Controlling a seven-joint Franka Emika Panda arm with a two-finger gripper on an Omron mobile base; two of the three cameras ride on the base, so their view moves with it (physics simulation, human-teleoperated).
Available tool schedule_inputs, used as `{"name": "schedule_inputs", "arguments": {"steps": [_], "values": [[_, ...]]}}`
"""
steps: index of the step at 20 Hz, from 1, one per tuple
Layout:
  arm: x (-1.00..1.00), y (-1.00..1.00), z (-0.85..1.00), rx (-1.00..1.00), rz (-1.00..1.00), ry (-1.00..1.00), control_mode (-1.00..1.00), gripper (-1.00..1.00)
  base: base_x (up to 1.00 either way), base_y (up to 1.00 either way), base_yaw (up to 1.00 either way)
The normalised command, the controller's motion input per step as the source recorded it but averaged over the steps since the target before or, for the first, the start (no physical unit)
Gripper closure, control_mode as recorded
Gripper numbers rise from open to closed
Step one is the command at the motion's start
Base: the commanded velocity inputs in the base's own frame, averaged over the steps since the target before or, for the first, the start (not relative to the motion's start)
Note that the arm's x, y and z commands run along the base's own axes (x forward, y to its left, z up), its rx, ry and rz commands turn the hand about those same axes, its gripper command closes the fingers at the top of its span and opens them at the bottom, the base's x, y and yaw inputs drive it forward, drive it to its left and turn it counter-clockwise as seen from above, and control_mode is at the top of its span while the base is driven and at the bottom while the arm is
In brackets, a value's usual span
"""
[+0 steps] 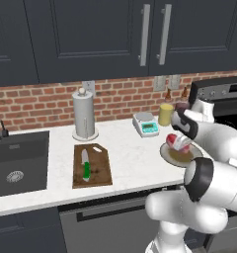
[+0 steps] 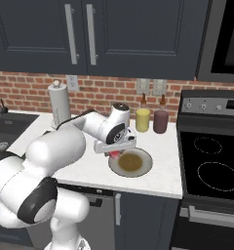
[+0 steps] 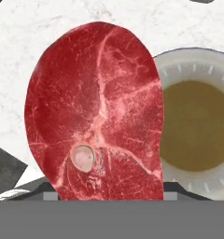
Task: Pick up the knife from the drawer and place it on the cutting board. Then place the meat from the plate to the cutting board.
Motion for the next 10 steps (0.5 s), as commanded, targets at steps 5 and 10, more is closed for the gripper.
{"name": "schedule_inputs", "arguments": {"steps": [5,10], "values": [[-0.39,1.00,0.38,0.00,0.06,0.00,-1.00,1.00,0.00,0.00,0.00],[-0.17,1.00,0.16,0.00,0.03,0.01,-1.00,1.00,0.00,0.00,0.00]]}}
